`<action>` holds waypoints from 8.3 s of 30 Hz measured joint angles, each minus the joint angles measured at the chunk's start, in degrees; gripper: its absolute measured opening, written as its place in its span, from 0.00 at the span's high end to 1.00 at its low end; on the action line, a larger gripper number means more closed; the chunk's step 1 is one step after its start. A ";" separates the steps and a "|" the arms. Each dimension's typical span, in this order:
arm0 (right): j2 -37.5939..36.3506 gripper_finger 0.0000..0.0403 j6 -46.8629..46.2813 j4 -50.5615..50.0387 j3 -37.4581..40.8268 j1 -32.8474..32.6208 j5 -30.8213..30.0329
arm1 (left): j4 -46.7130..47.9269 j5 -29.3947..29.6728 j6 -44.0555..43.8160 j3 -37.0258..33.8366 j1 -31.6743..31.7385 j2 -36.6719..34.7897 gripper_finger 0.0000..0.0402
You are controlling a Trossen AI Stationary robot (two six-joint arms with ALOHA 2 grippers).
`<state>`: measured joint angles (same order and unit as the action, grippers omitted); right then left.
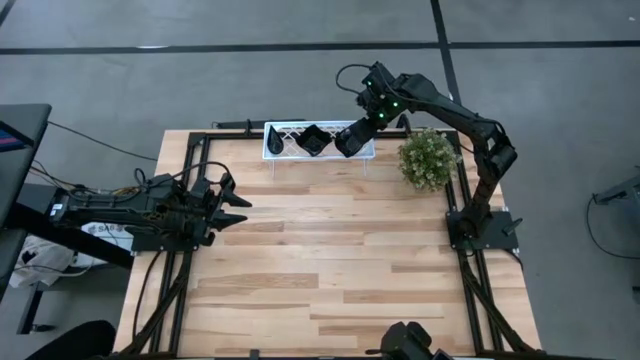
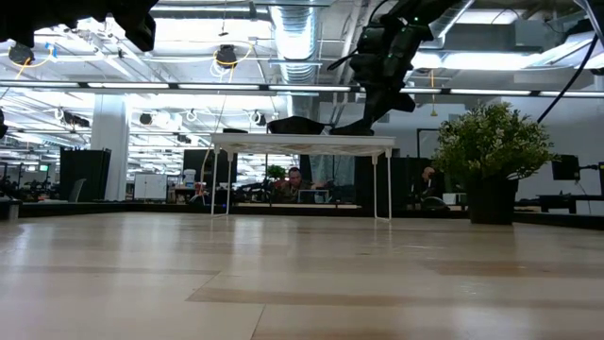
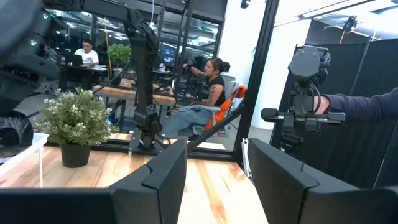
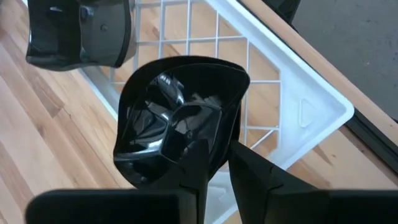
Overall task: Pick & Place Mini shaped plates
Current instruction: Stack the leaf-shaped plate on top of the leaf-shaped plate on the shelf, then return to Home Position
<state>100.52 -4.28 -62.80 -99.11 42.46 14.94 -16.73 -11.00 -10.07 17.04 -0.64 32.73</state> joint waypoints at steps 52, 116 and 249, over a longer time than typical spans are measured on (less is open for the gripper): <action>-8.32 0.94 8.54 -0.26 -0.02 -0.71 3.01 | 0.00 0.00 1.03 0.00 0.00 0.02 0.57; -72.18 1.00 -21.32 38.37 65.31 -31.50 -30.70 | 16.49 0.00 -2.14 0.00 4.50 -14.74 0.57; -100.36 1.00 -17.79 43.11 84.54 -40.13 -43.32 | 12.26 -2.32 -2.68 -16.32 4.48 -23.19 0.57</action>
<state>0.16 -22.06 -19.68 -14.57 2.33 -28.38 -4.48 -13.32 -12.75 0.72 3.84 9.54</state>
